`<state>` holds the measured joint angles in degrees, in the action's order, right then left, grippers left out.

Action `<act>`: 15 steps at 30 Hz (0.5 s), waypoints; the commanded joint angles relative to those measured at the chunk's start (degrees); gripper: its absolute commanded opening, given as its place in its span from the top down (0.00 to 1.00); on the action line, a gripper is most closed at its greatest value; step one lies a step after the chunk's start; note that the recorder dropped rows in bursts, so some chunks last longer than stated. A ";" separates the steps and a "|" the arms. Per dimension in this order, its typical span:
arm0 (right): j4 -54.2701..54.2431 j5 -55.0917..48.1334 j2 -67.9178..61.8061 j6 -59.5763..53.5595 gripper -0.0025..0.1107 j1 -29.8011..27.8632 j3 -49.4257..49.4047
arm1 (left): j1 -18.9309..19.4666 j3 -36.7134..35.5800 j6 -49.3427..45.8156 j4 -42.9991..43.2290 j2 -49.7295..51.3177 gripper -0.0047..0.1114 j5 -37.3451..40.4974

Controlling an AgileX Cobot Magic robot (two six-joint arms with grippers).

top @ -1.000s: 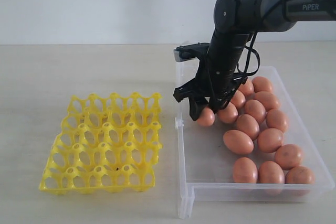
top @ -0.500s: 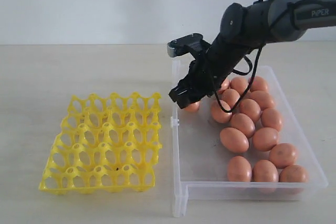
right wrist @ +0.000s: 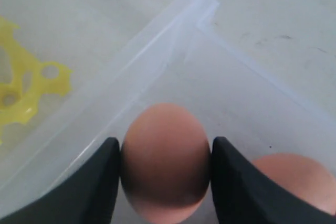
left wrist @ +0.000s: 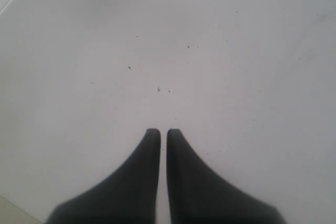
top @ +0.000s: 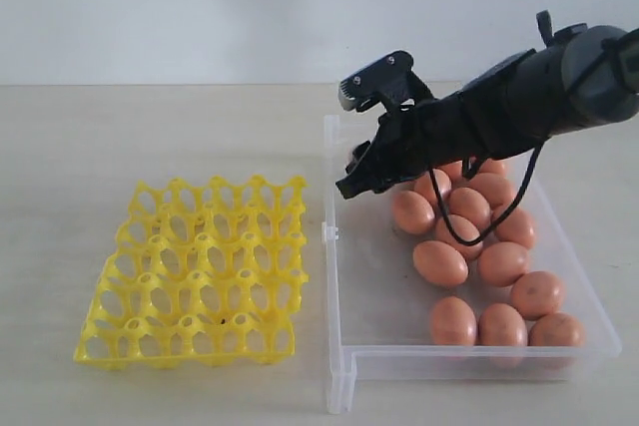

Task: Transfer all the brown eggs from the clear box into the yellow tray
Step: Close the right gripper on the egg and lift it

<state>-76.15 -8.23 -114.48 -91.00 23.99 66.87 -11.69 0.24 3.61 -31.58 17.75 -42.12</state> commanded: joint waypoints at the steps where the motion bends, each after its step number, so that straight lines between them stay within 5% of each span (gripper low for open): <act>1: -23.80 -8.34 0.62 -29.84 0.98 -0.20 -2.46 | 0.12 -0.24 -0.29 -0.16 -0.16 0.92 0.36; 6: -23.80 -16.94 0.75 -30.86 0.98 -0.45 -2.81 | 0.12 -0.24 -0.29 -0.16 -0.16 0.92 -0.02; 15: -23.80 -5.13 0.88 -30.86 0.98 -0.60 -1.94 | 0.12 -0.24 -0.29 -0.16 -0.16 0.92 0.11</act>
<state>-99.44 -13.22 -114.25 -121.43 23.68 64.36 -11.69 0.24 3.61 -31.58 17.75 -42.12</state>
